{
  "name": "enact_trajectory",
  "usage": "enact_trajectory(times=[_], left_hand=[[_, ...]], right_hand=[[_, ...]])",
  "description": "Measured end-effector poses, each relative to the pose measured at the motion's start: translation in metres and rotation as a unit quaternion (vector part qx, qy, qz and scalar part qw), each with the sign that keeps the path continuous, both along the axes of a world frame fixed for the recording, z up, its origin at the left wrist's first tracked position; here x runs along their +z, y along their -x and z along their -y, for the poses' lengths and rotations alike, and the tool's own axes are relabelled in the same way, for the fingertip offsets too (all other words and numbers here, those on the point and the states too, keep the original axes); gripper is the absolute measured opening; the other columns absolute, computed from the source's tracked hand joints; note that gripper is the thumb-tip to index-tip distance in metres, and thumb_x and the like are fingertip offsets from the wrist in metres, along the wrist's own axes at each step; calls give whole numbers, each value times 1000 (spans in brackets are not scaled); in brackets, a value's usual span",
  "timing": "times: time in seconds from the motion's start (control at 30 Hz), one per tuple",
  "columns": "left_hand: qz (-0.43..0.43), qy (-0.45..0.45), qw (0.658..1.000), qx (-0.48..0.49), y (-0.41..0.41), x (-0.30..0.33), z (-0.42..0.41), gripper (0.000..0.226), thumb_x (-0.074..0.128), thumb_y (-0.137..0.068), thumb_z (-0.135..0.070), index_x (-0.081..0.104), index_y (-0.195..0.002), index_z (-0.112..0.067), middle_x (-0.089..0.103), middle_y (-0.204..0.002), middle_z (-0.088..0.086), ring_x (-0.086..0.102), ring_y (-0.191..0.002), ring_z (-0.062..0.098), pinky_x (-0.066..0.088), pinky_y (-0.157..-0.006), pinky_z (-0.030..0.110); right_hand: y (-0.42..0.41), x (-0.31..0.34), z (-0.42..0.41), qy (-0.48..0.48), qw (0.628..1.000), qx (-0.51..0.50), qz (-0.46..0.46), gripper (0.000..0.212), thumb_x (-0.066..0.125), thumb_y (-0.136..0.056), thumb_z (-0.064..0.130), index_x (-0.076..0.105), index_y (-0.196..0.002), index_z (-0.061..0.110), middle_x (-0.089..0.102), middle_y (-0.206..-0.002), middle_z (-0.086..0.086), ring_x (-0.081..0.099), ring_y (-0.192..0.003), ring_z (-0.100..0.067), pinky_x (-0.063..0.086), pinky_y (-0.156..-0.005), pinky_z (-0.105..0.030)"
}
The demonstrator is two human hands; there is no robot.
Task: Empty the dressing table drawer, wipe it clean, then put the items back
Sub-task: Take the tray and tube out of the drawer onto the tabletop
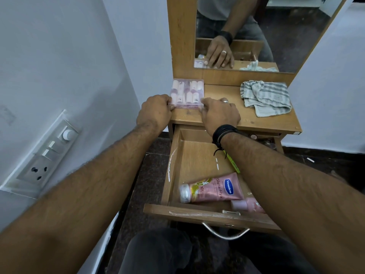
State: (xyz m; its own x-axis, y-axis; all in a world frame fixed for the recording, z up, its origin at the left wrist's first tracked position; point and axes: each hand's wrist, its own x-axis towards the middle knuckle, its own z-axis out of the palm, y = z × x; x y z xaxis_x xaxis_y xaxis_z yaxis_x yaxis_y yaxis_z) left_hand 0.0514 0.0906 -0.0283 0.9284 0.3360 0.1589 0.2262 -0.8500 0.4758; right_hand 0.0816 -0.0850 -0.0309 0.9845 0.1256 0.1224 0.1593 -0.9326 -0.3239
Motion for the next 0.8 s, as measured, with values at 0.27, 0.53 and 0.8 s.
enact_trajectory(times=[0.27,0.53,0.8], left_hand=[[-20,-35,999,10,0,0,7,26,54,-102,-31,56,-125,-19,67,-116,6,55,-92,23,41,-71,38],[-11,-9,1000,-5,21,14,16,51,55,-102,-27,36,-148,-21,53,-142,8,53,-124,30,48,-90,45],[-46,-70,982,-171,76,22,72,21,54,-98,-32,63,-112,-20,62,-118,3,59,-106,26,51,-88,42]], right_hand=[[-1,-3,-3,-4,1000,-20,12,36,49,-100,46,49,-136,43,62,-119,-5,58,-107,-31,44,-90,-43],[16,14,21,-126,992,27,-8,54,59,-96,43,39,-145,31,67,-122,8,60,-114,-24,46,-100,-43],[89,13,48,-142,986,67,-48,19,58,-93,31,66,-109,27,72,-100,4,66,-97,-23,54,-89,-38]])
